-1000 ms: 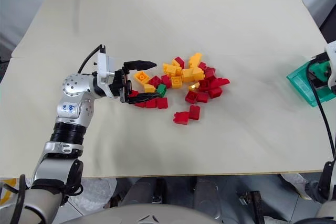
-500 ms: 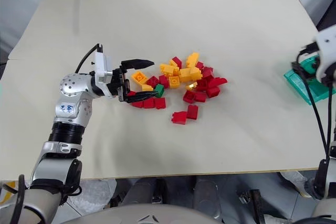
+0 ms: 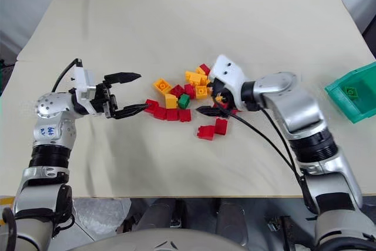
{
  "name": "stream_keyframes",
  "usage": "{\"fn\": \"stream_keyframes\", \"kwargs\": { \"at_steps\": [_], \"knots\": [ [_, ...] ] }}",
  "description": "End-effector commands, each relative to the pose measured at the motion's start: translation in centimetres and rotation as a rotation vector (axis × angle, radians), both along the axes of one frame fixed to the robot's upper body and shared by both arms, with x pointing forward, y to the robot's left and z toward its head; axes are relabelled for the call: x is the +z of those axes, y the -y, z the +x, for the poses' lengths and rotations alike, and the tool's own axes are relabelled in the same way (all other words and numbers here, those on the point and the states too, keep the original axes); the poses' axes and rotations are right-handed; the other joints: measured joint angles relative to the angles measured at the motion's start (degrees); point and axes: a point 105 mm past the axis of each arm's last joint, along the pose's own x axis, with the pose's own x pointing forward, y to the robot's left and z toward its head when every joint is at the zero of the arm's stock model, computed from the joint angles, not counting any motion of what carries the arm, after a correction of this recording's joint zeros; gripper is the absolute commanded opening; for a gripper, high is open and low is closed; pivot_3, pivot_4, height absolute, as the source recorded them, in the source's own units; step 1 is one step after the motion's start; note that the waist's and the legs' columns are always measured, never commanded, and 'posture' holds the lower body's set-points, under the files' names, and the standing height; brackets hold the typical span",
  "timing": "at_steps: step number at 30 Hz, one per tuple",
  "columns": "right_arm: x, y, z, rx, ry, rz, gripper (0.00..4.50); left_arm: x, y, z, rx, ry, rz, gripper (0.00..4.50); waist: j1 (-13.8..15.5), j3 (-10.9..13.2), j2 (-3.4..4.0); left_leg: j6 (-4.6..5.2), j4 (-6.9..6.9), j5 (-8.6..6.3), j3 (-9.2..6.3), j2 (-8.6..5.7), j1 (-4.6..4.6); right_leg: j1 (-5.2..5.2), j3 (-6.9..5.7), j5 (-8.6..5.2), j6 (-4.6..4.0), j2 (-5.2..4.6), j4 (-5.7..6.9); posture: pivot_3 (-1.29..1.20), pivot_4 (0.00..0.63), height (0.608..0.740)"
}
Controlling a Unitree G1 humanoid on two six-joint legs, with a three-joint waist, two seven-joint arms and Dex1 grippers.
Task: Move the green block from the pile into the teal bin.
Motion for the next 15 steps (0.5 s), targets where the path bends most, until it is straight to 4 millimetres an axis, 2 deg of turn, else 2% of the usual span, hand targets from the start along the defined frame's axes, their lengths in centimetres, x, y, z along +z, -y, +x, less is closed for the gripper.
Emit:
{"fn": "stream_keyframes", "kwargs": {
  "at_steps": [1, 11, 15],
  "knots": [
    [0.4, -2.2, 1.3, 0.017, 0.031, -0.008, 4.44, 0.6, -1.0, -0.9, -0.004, 0.03, -0.014, 4.5, -0.7, 0.0, 0.0, 0.0, 0.0, 0.0, -0.01, 0.0, -0.01, -0.01, -0.01, 0.0, 0.0, 0.0, 0.01, 0.0, 0.15, 0.74],
    [-1.5, -5.0, 1.3, 0.04, -0.118, -0.029, 4.44, 0.6, -1.4, -1.6, 0.036, 0.032, -0.018, 4.5, -1.3, 0.0, -0.01, -0.05, -0.05, 0.01, 0.02, 0.08, 0.08, -0.01, 0.01, -0.02, -0.03, 0.07, 0.07, 0.0, 0.15, 0.74],
    [-1.6, -5.3, -0.1, 0.086, -0.222, -0.032, 4.44, 0.6, -1.3, -1.9, 0.042, 0.032, -0.02, 4.5, -2.0, 0.0, -0.01, -0.08, -0.06, 0.01, -0.01, 0.12, 0.1, -0.01, 0.01, -0.03, -0.04, 0.08, 0.09, 0.0, 0.15, 0.74]
  ]
}}
